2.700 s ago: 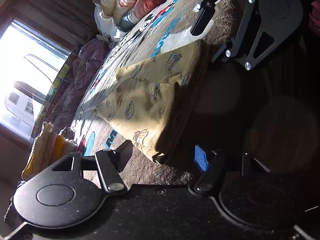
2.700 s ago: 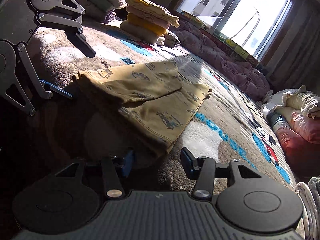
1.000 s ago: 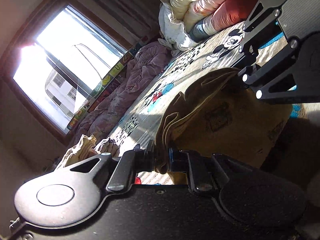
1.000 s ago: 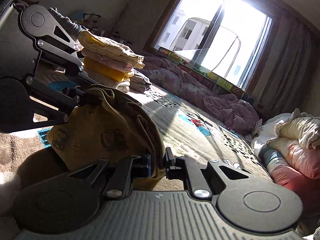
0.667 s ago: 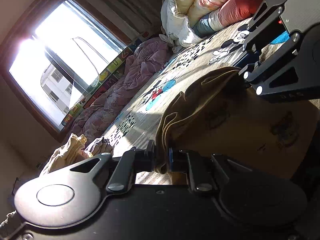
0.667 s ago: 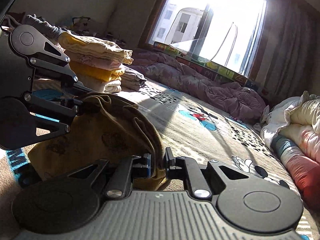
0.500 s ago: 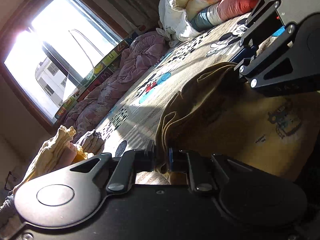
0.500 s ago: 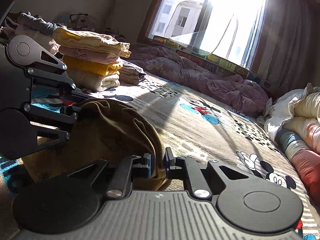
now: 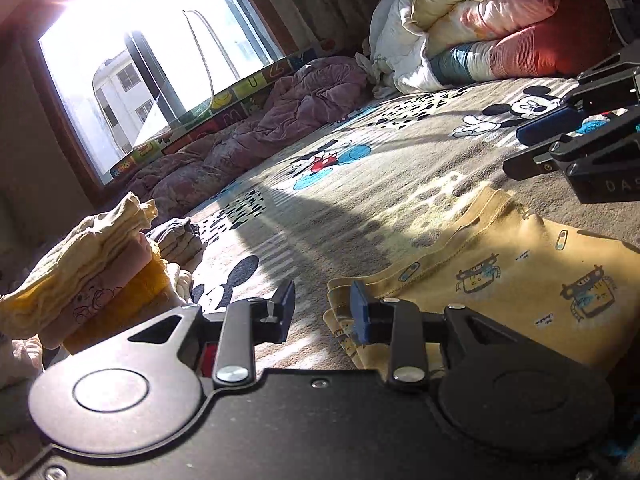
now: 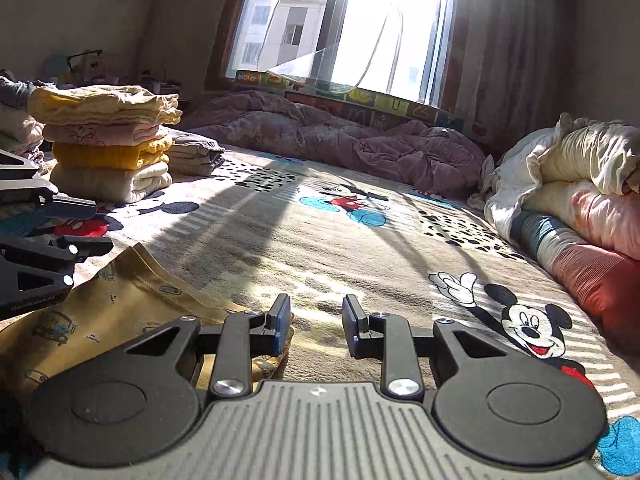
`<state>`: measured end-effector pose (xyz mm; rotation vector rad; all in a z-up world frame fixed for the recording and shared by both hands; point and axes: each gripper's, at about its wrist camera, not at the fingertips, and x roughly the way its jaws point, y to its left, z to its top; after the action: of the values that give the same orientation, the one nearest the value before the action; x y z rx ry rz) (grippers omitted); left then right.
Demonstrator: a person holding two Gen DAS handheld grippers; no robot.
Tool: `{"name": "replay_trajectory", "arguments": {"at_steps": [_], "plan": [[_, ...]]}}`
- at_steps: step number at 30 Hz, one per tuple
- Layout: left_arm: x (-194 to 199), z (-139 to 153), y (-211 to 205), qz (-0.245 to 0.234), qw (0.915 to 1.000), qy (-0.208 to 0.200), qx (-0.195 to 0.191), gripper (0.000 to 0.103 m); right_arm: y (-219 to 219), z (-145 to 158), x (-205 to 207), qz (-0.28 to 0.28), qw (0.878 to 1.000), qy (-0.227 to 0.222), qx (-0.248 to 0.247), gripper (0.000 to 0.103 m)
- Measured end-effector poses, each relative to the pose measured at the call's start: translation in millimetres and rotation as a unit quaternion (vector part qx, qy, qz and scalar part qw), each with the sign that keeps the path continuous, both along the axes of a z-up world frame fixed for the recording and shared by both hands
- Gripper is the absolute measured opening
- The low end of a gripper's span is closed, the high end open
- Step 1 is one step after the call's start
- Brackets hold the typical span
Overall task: Fold clothes
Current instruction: 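Open both grippers and release the folded shirt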
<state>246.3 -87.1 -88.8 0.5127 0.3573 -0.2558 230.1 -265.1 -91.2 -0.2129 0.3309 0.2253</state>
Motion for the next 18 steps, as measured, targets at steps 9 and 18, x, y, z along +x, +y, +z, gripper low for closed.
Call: {"name": "replay_trajectory", "arguments": {"at_steps": [9,18], "plan": [[40,-19,11,-0.021,0.9876,0.125,-0.092,0.034,41,-24,17,0.087,0.992,0.076,-0.052,0.031],[65,-25,26,0.022,0.975,0.161,-0.151,0.056,19,-25,40,0.068,0.993,0.096,0.018,0.038]]}}
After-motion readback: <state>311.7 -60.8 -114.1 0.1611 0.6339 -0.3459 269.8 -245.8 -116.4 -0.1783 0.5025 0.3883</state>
